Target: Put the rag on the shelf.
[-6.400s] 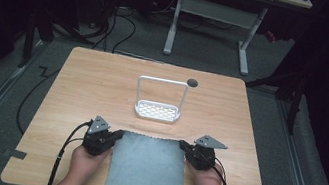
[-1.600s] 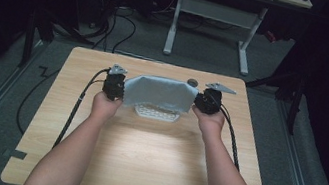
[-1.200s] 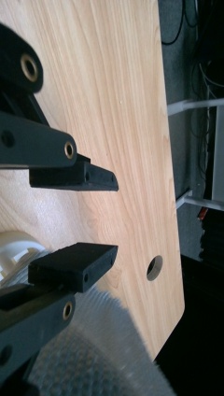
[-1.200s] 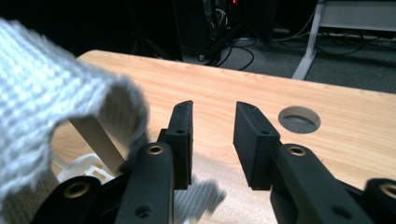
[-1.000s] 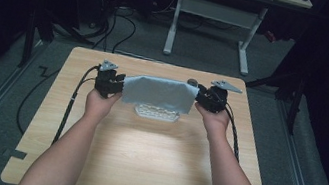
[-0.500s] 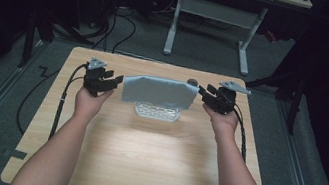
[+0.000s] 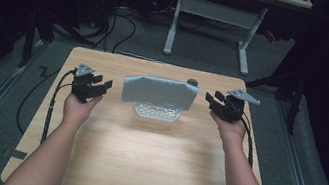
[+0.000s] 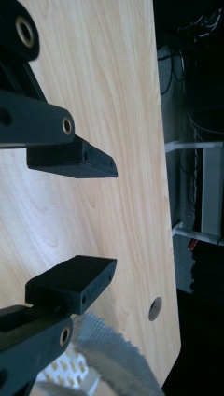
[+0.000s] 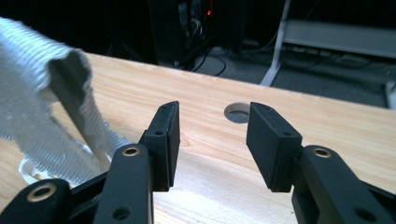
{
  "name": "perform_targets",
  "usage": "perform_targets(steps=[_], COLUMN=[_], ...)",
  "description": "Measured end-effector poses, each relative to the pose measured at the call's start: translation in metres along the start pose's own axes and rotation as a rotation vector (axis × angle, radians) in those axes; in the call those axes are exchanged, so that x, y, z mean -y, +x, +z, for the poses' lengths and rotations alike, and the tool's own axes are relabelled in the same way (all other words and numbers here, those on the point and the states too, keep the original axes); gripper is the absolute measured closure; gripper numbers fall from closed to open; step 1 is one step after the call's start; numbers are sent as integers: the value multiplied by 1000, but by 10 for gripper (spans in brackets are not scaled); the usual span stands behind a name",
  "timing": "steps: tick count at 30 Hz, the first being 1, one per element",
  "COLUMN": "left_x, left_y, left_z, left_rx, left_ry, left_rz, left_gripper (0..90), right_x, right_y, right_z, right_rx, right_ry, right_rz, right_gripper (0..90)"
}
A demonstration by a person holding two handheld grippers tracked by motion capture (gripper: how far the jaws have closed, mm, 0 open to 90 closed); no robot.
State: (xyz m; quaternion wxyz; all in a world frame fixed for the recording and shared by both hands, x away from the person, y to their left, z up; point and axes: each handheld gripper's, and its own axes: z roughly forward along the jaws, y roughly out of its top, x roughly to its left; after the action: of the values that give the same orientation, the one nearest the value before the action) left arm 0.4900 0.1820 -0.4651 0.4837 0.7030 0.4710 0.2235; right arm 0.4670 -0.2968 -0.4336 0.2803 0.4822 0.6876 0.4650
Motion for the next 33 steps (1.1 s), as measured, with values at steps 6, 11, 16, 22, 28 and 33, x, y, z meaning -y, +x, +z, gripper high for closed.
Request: perform_targets(steps=[6, 11, 16, 22, 28, 33], left_x=[17, 43, 69, 100, 130, 128], left_y=[-8, -24, -46, -78, -113, -109], left_z=[-27, -53, -78, -90, -90, -82], left_rx=[3, 21, 49, 125, 192, 182], left_ry=[-8, 1, 49, 105, 235, 244], left_rz=[39, 59, 68, 28, 125, 118], left_gripper=[495, 486, 479, 457, 445, 440], right_x=[9, 20, 42, 80, 136, 138], right_y=[7, 20, 38, 58, 67, 63], right_z=[-24, -47, -71, -88, -99, -99], right_rx=[-17, -40, -45, -59, -60, -59], right_ry=[-2, 28, 30, 37, 86, 117], right_rz=[-37, -86, -143, -164, -131, -120], right_gripper=[497, 497, 500, 491, 481, 464])
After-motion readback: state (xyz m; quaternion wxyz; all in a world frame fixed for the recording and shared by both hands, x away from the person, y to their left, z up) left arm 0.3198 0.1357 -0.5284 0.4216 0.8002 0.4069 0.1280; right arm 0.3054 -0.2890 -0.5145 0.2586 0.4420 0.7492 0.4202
